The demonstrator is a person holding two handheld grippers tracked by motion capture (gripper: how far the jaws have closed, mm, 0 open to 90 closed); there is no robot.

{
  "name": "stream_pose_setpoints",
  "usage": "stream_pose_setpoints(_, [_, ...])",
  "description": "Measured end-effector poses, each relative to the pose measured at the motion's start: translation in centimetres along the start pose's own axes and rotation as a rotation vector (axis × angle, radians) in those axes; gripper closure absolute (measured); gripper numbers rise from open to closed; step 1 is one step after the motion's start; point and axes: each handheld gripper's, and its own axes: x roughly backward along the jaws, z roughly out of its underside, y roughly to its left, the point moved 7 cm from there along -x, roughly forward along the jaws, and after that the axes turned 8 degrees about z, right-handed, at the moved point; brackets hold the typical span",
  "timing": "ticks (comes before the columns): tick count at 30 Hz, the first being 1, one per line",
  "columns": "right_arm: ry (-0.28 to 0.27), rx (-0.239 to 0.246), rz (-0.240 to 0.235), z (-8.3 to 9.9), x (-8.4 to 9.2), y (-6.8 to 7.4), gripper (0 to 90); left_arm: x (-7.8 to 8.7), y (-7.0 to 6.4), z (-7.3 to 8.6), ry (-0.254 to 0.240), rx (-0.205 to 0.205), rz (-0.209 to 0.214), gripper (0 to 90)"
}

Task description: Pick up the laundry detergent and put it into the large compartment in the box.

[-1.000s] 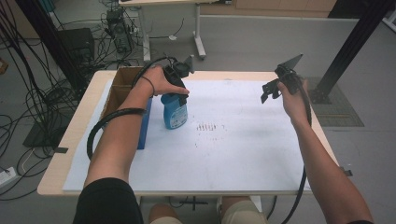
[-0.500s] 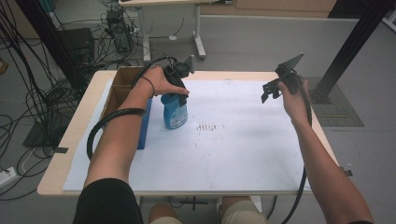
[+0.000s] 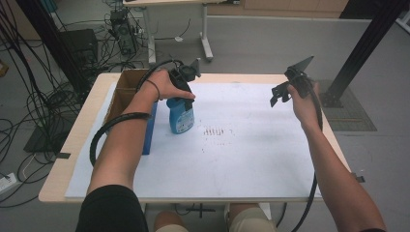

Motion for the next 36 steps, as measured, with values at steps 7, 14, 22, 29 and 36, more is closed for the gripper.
stream_pose_setpoints(7, [0.001, -0.004, 0.0, 0.0, 0.02, -0.03, 5.5, -0.09, 0.04, -0.06, 0.005, -0.005, 0.006, 21.0])
stream_pose_setpoints(14, [0.002, -0.003, 0.001, -0.01, 0.0, -0.01, 5.5, -0.13, 0.08, -0.07, 0.005, -0.008, 0.012, 28.1])
stream_pose_setpoints(22, [0.004, 0.0, 0.002, -0.06, -0.06, -0.05, 5.4, -0.22, 0.13, -0.11, 0.016, -0.01, 0.011, 34.2])
stream_pose_setpoints(29, [0.007, 0.002, 0.002, -0.11, -0.1, -0.02, 5.4, -0.17, 0.19, -0.1, 0.015, -0.01, 0.008, 37.0])
stream_pose_setpoints(36, [0.007, 0.006, 0.003, -0.14, -0.15, 0.15, 5.5, -0.2, 0.19, -0.24, 0.022, -0.011, 0.007, 37.3])
